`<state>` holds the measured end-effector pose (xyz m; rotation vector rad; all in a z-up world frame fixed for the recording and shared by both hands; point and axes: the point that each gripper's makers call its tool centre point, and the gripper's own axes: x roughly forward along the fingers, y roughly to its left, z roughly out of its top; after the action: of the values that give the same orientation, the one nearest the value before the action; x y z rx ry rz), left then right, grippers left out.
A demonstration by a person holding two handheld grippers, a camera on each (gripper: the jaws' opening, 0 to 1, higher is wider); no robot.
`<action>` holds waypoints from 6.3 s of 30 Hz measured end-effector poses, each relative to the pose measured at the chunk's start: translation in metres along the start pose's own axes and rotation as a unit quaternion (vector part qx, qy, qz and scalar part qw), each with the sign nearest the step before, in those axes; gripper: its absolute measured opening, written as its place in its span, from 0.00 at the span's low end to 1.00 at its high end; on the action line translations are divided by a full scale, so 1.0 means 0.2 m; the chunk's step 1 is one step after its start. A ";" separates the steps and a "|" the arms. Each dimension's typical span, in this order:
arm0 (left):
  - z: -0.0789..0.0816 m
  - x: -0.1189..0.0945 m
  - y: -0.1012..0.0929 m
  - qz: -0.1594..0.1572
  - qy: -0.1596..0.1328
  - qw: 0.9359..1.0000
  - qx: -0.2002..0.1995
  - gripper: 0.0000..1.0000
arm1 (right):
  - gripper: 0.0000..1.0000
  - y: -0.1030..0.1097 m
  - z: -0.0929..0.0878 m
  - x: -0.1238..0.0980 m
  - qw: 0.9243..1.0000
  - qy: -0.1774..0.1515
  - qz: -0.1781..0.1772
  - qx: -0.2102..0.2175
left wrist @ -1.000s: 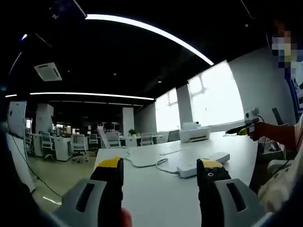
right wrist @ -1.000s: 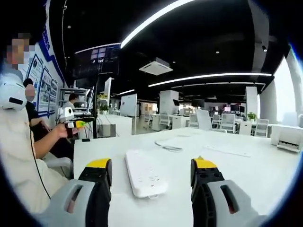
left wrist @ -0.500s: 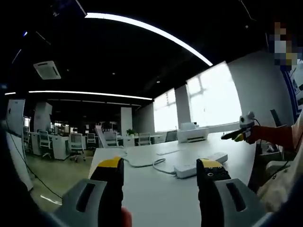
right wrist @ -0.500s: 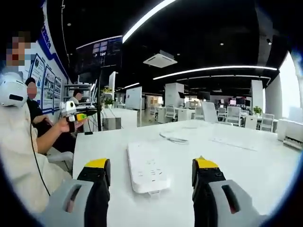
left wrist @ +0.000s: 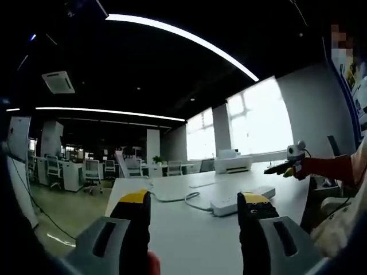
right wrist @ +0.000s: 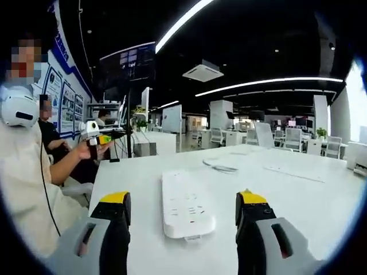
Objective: Pick up the power strip scattered on the table, fix it on the side mounting bracket of the table, and press the switch
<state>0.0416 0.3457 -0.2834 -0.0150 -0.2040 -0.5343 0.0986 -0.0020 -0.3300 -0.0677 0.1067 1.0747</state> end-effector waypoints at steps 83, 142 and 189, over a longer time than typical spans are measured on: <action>0.00 0.00 -0.01 -0.004 0.005 1.000 -0.004 0.67 | 0.52 -0.03 -0.31 0.17 0.992 0.121 0.029 -0.018; -0.02 0.21 -0.24 -0.032 -0.005 0.992 -0.123 0.65 | 0.46 -0.05 -0.33 0.19 0.987 0.151 0.003 0.058; -0.08 0.53 -0.39 -0.011 0.020 0.948 -0.316 0.76 | 0.46 -0.03 -0.33 0.19 0.984 0.157 -0.007 0.085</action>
<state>0.0942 0.2241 -0.2821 -0.6276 0.0134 -0.6035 0.1187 0.0213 -0.3996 -0.0836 0.4818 1.0311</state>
